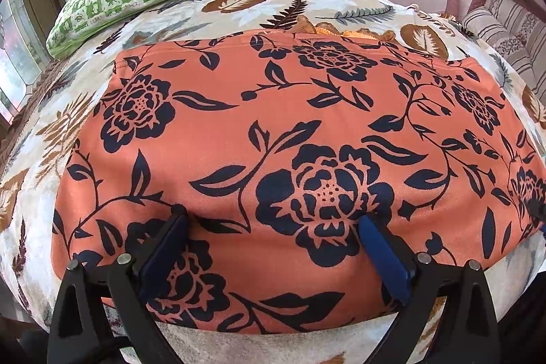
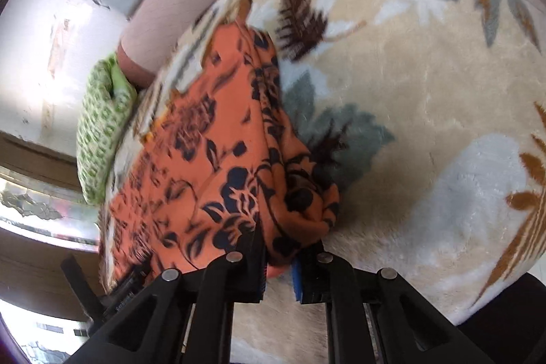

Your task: Fold small clothes

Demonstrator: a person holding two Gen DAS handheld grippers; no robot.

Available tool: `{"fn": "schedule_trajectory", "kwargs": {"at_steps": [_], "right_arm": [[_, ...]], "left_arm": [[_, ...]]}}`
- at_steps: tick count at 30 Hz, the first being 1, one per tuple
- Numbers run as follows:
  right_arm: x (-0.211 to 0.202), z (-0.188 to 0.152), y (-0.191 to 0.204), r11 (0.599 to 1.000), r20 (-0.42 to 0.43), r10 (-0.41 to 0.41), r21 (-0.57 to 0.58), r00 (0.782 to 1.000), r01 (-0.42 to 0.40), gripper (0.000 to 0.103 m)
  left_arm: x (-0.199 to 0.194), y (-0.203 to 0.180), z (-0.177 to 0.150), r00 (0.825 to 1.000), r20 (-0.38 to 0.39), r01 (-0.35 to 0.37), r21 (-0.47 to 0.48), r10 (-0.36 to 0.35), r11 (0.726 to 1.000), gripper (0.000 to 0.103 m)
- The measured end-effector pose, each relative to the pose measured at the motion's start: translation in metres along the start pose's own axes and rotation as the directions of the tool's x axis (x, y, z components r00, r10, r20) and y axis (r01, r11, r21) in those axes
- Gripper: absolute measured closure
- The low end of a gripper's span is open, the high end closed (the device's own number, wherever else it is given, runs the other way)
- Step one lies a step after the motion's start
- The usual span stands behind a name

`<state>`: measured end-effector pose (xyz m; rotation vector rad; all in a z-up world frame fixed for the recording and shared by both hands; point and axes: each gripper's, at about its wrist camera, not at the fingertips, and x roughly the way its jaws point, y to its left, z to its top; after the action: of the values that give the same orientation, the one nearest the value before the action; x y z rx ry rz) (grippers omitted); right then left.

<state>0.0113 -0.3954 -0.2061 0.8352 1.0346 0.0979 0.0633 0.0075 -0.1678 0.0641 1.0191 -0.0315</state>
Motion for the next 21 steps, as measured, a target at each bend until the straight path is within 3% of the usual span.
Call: {"fn": "schedule_trajectory", "kwargs": {"at_steps": [2,4,5,6,9,12,15,20,21], "right_arm": [[-0.012,0.003,0.000,1.000,0.015,0.008,0.000,1.000,-0.008,0.082],[-0.026,0.012,-0.001,1.000,0.048,0.017,0.008,0.999,-0.017,0.058],[-0.035,0.019,-0.004,1.000,0.081,0.019,0.015,0.997,-0.021,0.028],[-0.041,0.025,-0.005,1.000,0.112,0.020,0.017,0.994,-0.023,0.023],[-0.047,0.052,-0.005,0.998,0.145,0.058,0.019,0.988,-0.062,0.023],[-0.025,0.085,0.004,0.991,0.074,0.133,-0.028,0.988,-0.131,0.023],[0.013,0.117,0.022,0.986,-0.006,0.122,-0.115,0.992,-0.122,0.023],[0.076,0.148,0.039,0.978,-0.104,0.025,-0.204,0.994,-0.046,0.023],[0.085,0.151,0.040,0.977,-0.119,0.019,-0.208,0.993,-0.043,0.028]], "left_arm": [[0.000,0.001,0.000,1.000,0.001,0.006,0.000,-0.006,1.000,0.003],[0.001,0.001,0.000,1.000,0.002,0.003,0.001,-0.003,1.000,0.003],[0.001,0.001,0.000,1.000,0.001,0.002,-0.001,-0.002,1.000,0.003],[0.001,0.001,0.000,1.000,0.001,0.003,-0.001,-0.003,1.000,0.003],[0.001,0.001,0.000,1.000,0.001,0.006,0.001,-0.006,1.000,0.002],[0.002,0.001,0.001,1.000,-0.001,0.005,0.000,-0.005,1.000,0.002],[0.003,0.001,0.001,1.000,0.001,0.008,0.003,-0.008,1.000,0.002],[0.003,0.001,0.001,1.000,0.005,0.012,0.007,-0.012,1.000,0.001],[0.003,0.001,0.001,1.000,0.006,0.012,0.009,-0.012,1.000,0.001]]}}
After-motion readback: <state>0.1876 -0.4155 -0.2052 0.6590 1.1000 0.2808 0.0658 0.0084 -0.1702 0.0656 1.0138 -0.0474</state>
